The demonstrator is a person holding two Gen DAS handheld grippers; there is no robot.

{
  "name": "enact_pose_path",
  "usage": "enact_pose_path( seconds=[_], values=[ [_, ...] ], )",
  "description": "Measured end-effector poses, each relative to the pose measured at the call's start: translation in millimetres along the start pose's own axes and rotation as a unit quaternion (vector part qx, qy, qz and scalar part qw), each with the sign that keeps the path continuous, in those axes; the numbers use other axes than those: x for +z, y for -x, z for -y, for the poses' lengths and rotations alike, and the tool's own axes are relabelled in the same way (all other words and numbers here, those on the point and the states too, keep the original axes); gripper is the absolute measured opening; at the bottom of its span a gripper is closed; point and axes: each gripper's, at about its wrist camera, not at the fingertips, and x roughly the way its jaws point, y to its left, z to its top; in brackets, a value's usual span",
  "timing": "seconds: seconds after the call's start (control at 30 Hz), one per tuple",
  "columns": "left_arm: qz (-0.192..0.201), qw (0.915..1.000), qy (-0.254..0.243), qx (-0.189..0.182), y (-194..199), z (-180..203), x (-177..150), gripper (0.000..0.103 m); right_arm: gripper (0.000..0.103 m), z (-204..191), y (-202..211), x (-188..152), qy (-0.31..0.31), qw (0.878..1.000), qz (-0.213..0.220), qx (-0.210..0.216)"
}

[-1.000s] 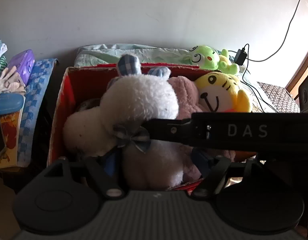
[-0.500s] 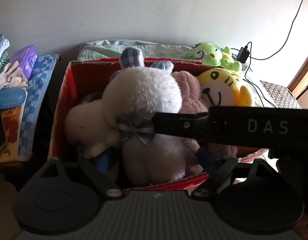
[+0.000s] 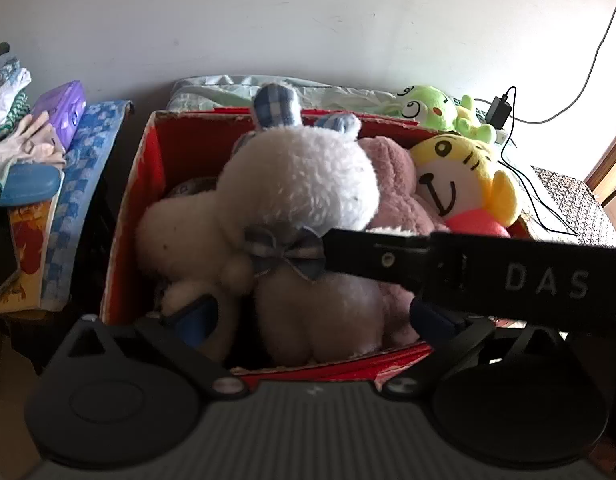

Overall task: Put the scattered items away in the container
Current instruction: 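Lower the white bunny into the red box and open the right gripper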

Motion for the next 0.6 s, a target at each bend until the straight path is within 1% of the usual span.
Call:
enact_pose_path(
  seconds=[0.37,0.6],
  values=[
    [0.004,1.0000,-0.001,0.004,-1,2,-2,0.102,0.039,3,7,0,-0.016,1.000,0.001,0.004],
    [0.001,1.0000,0.001,0.009,-2,2,-1,0.103,0.041,1,19,-3,-0.018,1.000,0.013,-0.009]
  ],
)
